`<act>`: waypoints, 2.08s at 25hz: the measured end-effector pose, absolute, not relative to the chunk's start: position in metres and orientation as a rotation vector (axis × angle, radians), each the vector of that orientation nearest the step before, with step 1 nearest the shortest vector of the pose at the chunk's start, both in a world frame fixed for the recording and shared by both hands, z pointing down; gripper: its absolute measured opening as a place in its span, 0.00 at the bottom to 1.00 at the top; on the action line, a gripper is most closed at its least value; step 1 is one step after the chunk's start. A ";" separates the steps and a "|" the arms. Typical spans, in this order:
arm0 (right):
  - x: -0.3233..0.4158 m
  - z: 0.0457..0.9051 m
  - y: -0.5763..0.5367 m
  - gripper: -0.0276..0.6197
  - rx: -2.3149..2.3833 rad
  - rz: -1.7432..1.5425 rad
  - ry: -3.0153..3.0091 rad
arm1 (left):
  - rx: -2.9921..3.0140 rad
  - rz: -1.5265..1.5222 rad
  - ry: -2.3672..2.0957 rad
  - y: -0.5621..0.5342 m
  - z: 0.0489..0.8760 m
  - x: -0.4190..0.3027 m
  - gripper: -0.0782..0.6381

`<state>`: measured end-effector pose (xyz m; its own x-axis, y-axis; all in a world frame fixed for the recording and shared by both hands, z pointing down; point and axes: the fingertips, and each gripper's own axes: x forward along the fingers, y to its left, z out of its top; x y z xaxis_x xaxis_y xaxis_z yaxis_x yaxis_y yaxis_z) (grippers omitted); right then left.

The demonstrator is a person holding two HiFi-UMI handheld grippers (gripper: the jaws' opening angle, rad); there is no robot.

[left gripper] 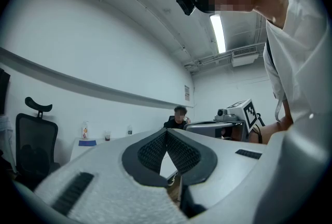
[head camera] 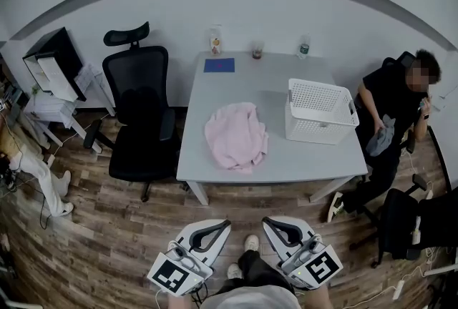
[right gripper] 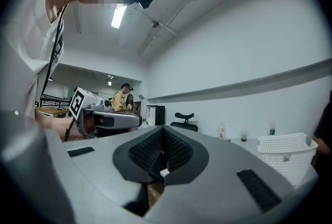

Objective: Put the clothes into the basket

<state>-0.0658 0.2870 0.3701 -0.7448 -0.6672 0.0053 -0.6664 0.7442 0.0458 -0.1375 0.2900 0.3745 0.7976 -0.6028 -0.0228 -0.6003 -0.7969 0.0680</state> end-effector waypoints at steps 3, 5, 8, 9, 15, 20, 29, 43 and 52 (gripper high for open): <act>-0.062 0.372 0.263 0.05 1.095 -0.054 -2.919 | 3.023 -0.026 -0.980 0.268 0.371 -0.132 0.11; -0.058 0.374 0.245 0.05 1.085 -0.029 -2.913 | 3.021 -0.017 -0.987 0.252 0.372 -0.129 0.11; -0.050 0.376 0.220 0.05 1.067 -0.016 -2.914 | 2.909 -0.027 -1.012 0.226 0.379 -0.125 0.11; -0.048 0.375 0.211 0.05 1.066 -0.023 -2.925 | 2.909 -0.038 -1.015 0.218 0.377 -0.122 0.11; -0.031 0.367 0.170 0.05 1.043 -0.060 -2.964 | 2.921 -0.057 -1.043 0.176 0.368 -0.104 0.11; -0.015 0.364 0.146 0.05 1.013 -0.025 -2.961 | 2.915 -0.048 -1.072 0.152 0.362 -0.089 0.11; -0.006 0.369 0.112 0.05 0.990 -0.006 -2.964 | 2.922 -0.072 -1.118 0.118 0.365 -0.082 0.11; -0.025 0.380 0.041 0.05 1.014 0.020 -2.924 | 2.920 0.006 -1.023 0.048 0.381 -0.095 0.11; -0.040 0.387 -0.011 0.05 1.055 0.034 -2.888 | 3.050 0.021 -0.931 -0.006 0.381 -0.105 0.11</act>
